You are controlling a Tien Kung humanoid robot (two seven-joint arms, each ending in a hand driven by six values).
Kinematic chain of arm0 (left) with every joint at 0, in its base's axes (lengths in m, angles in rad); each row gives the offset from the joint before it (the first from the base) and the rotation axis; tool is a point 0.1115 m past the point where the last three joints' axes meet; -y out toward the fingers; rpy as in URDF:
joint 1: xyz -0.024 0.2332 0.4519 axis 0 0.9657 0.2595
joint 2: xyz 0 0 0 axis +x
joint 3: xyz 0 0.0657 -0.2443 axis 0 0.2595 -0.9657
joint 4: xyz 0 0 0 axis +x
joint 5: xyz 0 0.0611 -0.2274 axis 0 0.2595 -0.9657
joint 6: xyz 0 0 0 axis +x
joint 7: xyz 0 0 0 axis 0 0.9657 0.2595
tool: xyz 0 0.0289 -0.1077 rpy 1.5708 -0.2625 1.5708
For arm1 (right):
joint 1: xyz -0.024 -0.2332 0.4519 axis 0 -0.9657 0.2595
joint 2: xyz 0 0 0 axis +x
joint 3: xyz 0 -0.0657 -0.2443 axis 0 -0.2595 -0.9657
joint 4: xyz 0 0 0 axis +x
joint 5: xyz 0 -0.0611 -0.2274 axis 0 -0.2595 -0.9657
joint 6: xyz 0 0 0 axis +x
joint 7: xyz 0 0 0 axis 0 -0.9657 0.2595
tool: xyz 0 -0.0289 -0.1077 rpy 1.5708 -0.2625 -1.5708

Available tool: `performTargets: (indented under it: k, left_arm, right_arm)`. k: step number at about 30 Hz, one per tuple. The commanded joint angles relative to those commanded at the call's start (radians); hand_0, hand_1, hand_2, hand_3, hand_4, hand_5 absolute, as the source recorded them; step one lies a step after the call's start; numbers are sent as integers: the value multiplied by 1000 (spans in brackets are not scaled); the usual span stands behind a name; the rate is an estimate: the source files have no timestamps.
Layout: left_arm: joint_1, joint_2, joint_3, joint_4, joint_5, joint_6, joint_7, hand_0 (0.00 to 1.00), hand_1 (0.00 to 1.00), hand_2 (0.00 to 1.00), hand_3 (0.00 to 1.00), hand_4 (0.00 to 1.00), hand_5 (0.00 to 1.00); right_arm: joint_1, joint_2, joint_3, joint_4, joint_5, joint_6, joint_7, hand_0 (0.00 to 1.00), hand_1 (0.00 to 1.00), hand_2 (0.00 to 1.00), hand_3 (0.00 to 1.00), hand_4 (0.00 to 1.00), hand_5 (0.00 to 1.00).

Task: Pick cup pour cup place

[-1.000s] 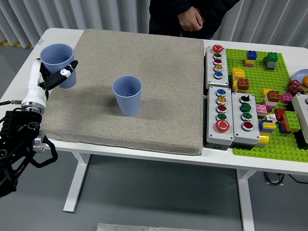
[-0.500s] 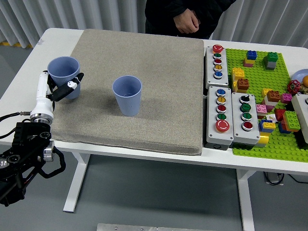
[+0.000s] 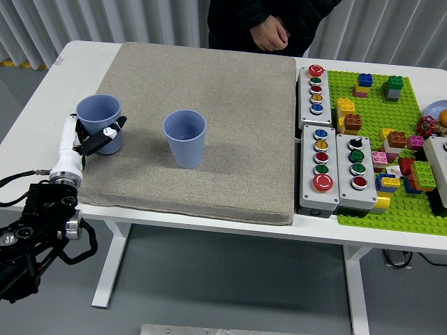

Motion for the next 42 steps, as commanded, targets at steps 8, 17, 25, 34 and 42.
performTargets:
  k: [8,17,25,34,42]
  left_arm:
    - [9,-1,-13,-1,15,-22,2,608,548,573,546,810,199]
    - [16,-1,-19,7,7,-50,-5,629,595,621,597,852,235]
    - [24,-3,-31,2,29,-71,-4,650,618,657,697,880,265]
    - [33,0,-56,-2,61,-95,4,683,655,711,777,904,280]
    - [36,1,-68,-1,113,-139,29,723,708,824,988,929,288]
  right_arm:
    - [-2,0,0,0,-1,0,0,721,688,735,696,318,294]
    - [-3,1,2,0,-4,1,-2,721,688,735,696,316,297]
    - [-9,1,1,0,-4,1,-1,721,688,735,696,314,297]
    - [-10,2,1,0,-4,2,-2,722,688,736,696,313,296]
    - [-8,2,0,0,-1,2,-1,721,688,735,694,307,297]
